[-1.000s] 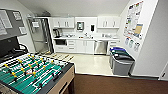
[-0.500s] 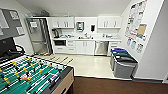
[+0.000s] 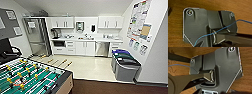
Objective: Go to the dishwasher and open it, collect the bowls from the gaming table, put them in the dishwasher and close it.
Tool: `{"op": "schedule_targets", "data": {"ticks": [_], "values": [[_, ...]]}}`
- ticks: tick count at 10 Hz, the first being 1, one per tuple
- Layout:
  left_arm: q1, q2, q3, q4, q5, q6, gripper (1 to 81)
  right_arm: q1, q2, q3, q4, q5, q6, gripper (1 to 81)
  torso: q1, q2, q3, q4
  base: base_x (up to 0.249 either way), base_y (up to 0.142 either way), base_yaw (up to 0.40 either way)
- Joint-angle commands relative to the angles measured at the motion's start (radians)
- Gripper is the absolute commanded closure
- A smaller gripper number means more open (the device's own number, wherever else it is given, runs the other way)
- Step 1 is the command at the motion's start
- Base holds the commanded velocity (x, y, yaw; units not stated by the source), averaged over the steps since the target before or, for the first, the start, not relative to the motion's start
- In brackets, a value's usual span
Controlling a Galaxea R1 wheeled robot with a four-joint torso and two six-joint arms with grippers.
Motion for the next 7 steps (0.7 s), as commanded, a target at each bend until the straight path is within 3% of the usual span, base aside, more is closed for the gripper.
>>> {"op": "schedule_targets", "data": {"ticks": [1, 7], "values": [[-0.044, -0.011, 0.012, 0.005, 0.055, 0.001, 1.0, 0.044, -0.024, 0.014, -0.006, -0.061, -0.002, 1.0, 0.000, 0.000, 0.000, 0.000, 0.230, 0.000, 0.000], [-0.044, -0.011, 0.012, 0.005, 0.055, 0.000, 1.0, 0.041, -0.021, 0.004, -0.007, -0.059, -0.002, 1.0, 0.000, 0.000, 0.000, 0.000, 0.230, -0.057, 0.000]]}}
